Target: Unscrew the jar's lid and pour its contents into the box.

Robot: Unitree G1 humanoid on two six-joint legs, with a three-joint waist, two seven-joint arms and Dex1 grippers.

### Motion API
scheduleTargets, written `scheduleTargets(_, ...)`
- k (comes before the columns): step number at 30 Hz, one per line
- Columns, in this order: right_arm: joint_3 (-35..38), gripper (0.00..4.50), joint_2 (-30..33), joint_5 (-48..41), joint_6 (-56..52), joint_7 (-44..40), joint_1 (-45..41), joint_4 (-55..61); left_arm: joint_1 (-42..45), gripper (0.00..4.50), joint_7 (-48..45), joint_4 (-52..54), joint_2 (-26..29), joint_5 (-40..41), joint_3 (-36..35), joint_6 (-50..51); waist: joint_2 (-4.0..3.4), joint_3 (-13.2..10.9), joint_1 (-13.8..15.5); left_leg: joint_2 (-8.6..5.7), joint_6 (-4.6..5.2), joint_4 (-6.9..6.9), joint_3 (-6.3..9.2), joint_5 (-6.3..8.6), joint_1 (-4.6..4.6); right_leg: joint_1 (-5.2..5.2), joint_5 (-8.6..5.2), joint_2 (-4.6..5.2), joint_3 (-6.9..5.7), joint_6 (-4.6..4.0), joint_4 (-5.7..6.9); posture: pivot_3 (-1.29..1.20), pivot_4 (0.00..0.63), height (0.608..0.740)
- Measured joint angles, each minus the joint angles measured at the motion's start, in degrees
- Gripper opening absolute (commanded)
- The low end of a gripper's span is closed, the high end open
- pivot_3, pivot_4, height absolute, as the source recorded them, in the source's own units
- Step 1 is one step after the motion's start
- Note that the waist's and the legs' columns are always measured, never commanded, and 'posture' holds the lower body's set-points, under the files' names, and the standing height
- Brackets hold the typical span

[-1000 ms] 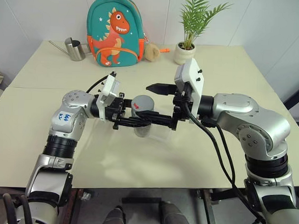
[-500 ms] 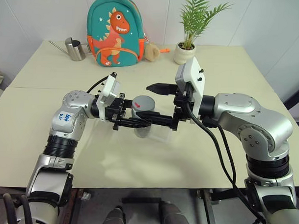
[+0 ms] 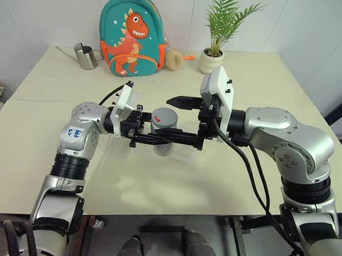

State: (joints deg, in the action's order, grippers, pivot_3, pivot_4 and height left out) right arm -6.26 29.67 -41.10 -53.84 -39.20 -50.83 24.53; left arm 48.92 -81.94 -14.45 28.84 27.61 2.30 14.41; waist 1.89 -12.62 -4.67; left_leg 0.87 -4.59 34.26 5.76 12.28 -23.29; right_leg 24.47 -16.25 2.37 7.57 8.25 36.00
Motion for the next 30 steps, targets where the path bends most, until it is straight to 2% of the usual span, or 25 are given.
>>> scheduleTargets(14,0.0,4.48,-1.0,0.1,0.0,0.0,-0.7,-0.6,0.0,2.04,0.0,0.0,0.0,0.0,0.0,-0.1,0.00,0.0,0.0,0.00,0.00,0.00,0.00,0.00,0.00,0.00,0.00,0.00,0.00,0.00,0.00,0.00,0.150,0.740)
scheduleTargets(17,0.0,3.85,-1.0,0.1,0.0,0.0,-0.7,-0.7,0.0,2.04,0.0,0.0,0.0,-0.1,0.0,-0.1,0.00,0.0,0.0,0.00,0.00,0.00,0.00,0.00,0.00,0.00,0.00,0.00,0.00,0.00,0.00,0.00,0.150,0.740)
scheduleTargets(21,0.0,2.59,-1.0,0.0,0.0,-0.4,-0.7,-0.7,0.0,2.04,0.2,0.0,0.0,-0.2,0.0,-0.1,0.00,0.0,0.0,0.00,0.00,0.00,0.00,0.00,0.00,0.00,0.00,0.00,0.00,0.00,0.00,0.00,0.150,0.740)
scheduleTargets(30,0.0,2.53,-1.0,-0.5,0.0,-0.7,-0.7,-0.7,0.0,2.04,0.5,0.0,-0.1,-0.3,0.0,-0.1,0.00,0.0,0.0,0.00,0.00,0.00,0.00,0.00,0.00,0.00,0.00,0.00,0.00,0.00,0.00,0.00,0.150,0.740)
